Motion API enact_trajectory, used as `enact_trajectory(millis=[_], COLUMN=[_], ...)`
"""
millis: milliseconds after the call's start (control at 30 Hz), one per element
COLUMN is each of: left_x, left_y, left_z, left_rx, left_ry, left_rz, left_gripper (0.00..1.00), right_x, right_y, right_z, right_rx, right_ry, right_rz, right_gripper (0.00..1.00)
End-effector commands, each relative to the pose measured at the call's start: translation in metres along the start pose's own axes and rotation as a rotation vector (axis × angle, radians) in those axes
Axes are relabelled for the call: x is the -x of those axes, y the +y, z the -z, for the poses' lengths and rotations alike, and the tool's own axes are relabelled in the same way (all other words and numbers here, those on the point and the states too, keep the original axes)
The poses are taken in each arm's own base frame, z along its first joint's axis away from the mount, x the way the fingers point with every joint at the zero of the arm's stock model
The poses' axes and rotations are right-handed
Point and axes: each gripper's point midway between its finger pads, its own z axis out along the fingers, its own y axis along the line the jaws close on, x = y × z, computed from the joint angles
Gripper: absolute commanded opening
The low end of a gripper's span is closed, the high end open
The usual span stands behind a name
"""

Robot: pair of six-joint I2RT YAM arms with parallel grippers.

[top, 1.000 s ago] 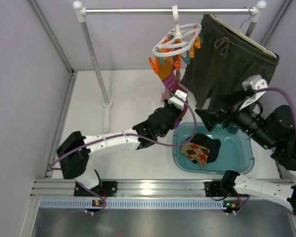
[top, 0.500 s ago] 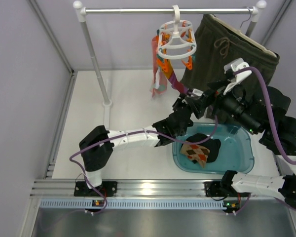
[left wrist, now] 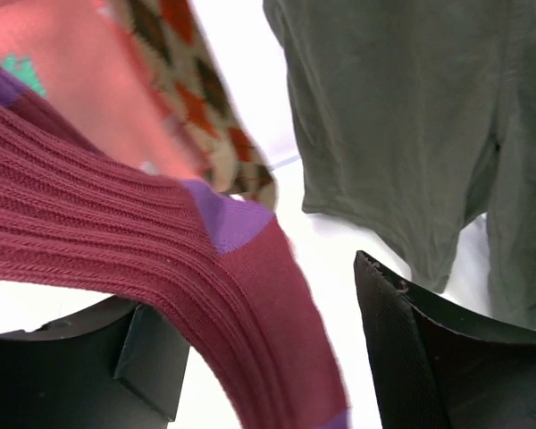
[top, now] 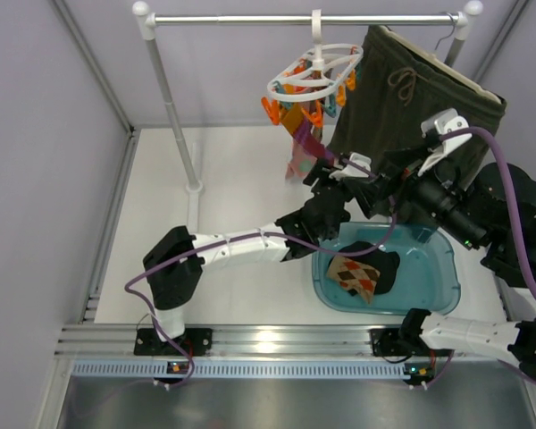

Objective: Remove the socks clipped to the hanger

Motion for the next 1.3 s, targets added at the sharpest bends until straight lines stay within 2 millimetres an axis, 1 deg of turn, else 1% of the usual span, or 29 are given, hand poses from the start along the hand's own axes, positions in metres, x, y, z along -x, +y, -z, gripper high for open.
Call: enact_trajectory(millis=[0,33,67,100,133,167,233,300,333,400,433,500,533,633,700,733,767,833,867,933,1033,1067,1100,1133,1167,1200,1233,1267], left_x=[0.031,0.031,0.027,0.031,0.03,0.027,0.029,0.027,0.028,0.029,0.03,0.029,0.029,0.029,0.03,0.036,0.032,0.038,0.035,0.037,0.039,0.033,0.038,0.04,0.031,0.039,0.038,0.026], left_y=[0.027,0.032,0.038,0.043,0.045,0.049,0.055,0.065,0.065,0.064,0.063,0.06,0.058,0.048,0.034,0.027,0.02,0.009,0.002,-0.012,-0.032,-0.039,-0.044,-0.048,-0.061,-0.064,-0.069,-0.08], left_z=[-0.004,-0.005,-0.008,-0.008,-0.009,-0.013,-0.016,-0.021,-0.02,-0.017,-0.016,-0.015,-0.014,-0.009,-0.002,0.004,0.006,0.016,0.019,0.028,0.035,0.034,0.035,0.035,0.036,0.034,0.035,0.032], left_rx=[0.061,0.069,0.075,0.077,0.077,0.069,0.066,0.091,0.091,0.07,0.059,0.039,0.034,0.014,-0.005,-0.006,-0.004,0.002,-0.003,-0.02,-0.042,-0.04,-0.043,-0.044,-0.052,-0.042,-0.044,-0.046], left_ry=[-0.053,-0.053,-0.048,-0.055,-0.055,-0.056,-0.064,-0.06,-0.061,-0.067,-0.071,-0.074,-0.074,-0.074,-0.073,-0.077,-0.067,-0.066,-0.059,-0.059,-0.063,-0.055,-0.062,-0.066,-0.056,-0.063,-0.063,-0.052], left_rz=[0.071,0.079,0.076,0.087,0.096,0.095,0.113,0.107,0.105,0.113,0.126,0.13,0.128,0.12,0.101,0.1,0.083,0.061,0.043,0.014,-0.023,-0.045,-0.06,-0.074,-0.105,-0.123,-0.139,-0.174], left_gripper=[0.73,0.72,0.7,0.51,0.43,0.4,0.3,0.27,0.18,0.09,0.0,0.0,0.0,0.0,0.0,0.0,0.0,0.0,0.0,0.0,0.0,0.0,0.0,0.0,0.0,0.0,0.0,0.0], right_x=[-0.007,-0.007,-0.009,-0.01,-0.012,-0.011,-0.013,-0.014,-0.016,-0.016,-0.018,-0.014,-0.012,-0.004,0.0,0.001,0.001,0.001,0.001,0.0,0.003,0.003,0.004,0.005,0.005,0.005,0.006,0.006], right_y=[-0.002,-0.002,-0.002,-0.001,-0.001,-0.002,-0.001,-0.001,-0.001,-0.001,0.0,0.003,0.007,0.011,0.012,0.014,0.016,0.019,0.02,0.02,0.018,0.018,0.016,0.013,0.01,0.008,0.001,-0.001], right_z=[0.0,0.0,-0.001,-0.001,-0.003,-0.002,-0.003,-0.004,-0.004,-0.005,-0.007,-0.006,-0.006,-0.002,-0.001,0.0,0.0,-0.001,-0.001,0.0,0.006,0.008,0.01,0.014,0.018,0.02,0.023,0.024], right_rx=[-0.008,-0.006,-0.006,-0.003,-0.004,-0.005,-0.005,-0.004,-0.004,-0.004,-0.001,0.014,0.037,0.063,0.07,0.081,0.089,0.105,0.11,0.113,0.112,0.111,0.108,0.095,0.086,0.073,0.043,0.027], right_ry=[0.02,0.019,0.024,0.025,0.029,0.025,0.029,0.029,0.032,0.032,0.037,0.02,0.014,-0.009,-0.021,-0.021,-0.021,-0.018,-0.018,-0.017,-0.026,-0.028,-0.031,-0.037,-0.035,-0.034,-0.039,-0.033], right_rz=[0.01,0.009,0.009,0.009,0.011,0.008,0.009,0.011,0.012,0.01,0.011,0.001,-0.003,-0.014,-0.019,-0.021,-0.022,-0.025,-0.026,-0.028,-0.033,-0.038,-0.04,-0.044,-0.048,-0.052,-0.057,-0.064], right_gripper=[0.99,0.99,0.99,0.99,0.99,1.0,1.0,0.99,0.99,0.99,0.99,0.99,0.99,0.99,0.99,0.99,0.99,0.99,0.99,0.99,0.99,0.99,0.99,1.0,0.99,0.98,0.98,0.96])
